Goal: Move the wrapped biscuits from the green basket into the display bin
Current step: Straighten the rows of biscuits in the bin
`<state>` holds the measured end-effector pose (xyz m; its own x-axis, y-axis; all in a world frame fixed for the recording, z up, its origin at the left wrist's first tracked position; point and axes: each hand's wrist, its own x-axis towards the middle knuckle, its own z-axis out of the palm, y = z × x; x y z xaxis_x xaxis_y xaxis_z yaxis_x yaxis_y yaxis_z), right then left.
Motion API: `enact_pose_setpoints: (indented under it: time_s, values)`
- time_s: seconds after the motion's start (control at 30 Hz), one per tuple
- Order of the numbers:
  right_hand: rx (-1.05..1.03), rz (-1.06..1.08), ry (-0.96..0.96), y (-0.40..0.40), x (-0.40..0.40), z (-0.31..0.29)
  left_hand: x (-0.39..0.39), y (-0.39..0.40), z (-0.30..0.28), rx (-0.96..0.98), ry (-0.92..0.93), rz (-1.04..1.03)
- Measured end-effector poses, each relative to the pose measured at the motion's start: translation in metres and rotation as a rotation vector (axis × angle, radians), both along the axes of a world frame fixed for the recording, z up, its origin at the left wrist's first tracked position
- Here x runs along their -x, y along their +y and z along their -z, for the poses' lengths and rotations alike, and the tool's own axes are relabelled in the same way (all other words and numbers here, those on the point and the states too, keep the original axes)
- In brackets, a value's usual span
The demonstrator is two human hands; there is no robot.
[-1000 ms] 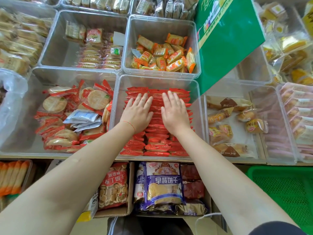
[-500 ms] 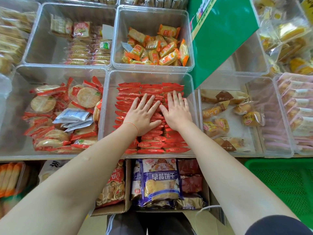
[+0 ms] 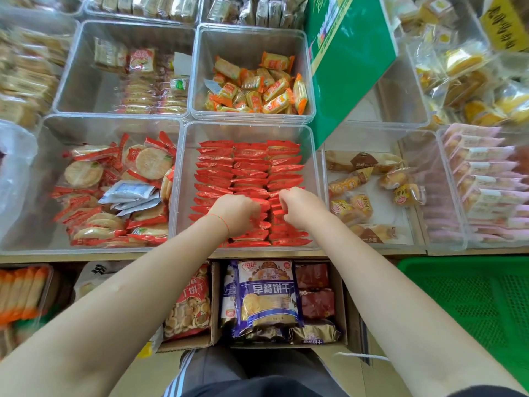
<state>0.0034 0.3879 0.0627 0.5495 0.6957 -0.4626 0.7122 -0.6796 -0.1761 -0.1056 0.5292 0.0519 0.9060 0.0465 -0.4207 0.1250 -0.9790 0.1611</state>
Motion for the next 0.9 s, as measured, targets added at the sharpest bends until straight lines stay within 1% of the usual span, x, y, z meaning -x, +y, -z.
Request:
enact_pose_setpoints:
  time_s: [0.1, 0.2, 0.27, 0.37, 0.47, 0.57, 0.67, 0.77, 0.9]
  values:
    - [-0.086, 0.084, -0.109, -0.004, 0.006, 0.003, 0.007, 0.002, 0.0, -0.082, 0.001, -0.022]
    - [-0.118, 0.12, -0.122, -0.005, 0.009, 0.0, 0.009, -0.004, -0.001, -0.119, -0.017, -0.021]
    - [-0.073, 0.088, -0.1, -0.009, 0.009, -0.002, 0.009, -0.01, -0.001, -0.126, -0.021, 0.009]
    - [-0.035, -0.014, -0.127, -0.017, 0.012, -0.003, 0.009, -0.015, -0.002, -0.171, -0.001, 0.063]
    - [-0.047, -0.125, -0.2, -0.022, 0.019, -0.001, 0.01, -0.014, -0.005, -0.233, -0.008, 0.118]
    - [-0.074, -0.167, -0.246, -0.024, 0.021, 0.002, 0.012, -0.013, -0.008, -0.276, -0.006, 0.121]
    - [-0.103, -0.164, -0.262, -0.029, 0.02, 0.003, 0.015, -0.015, -0.011, -0.286, 0.026, 0.091]
    - [-0.111, -0.165, -0.264, -0.031, 0.021, 0.001, 0.017, -0.016, -0.011, -0.27, 0.016, 0.082]
    - [-0.074, -0.139, -0.221, -0.027, 0.021, -0.005, 0.016, -0.018, -0.008, -0.183, -0.037, -0.012]
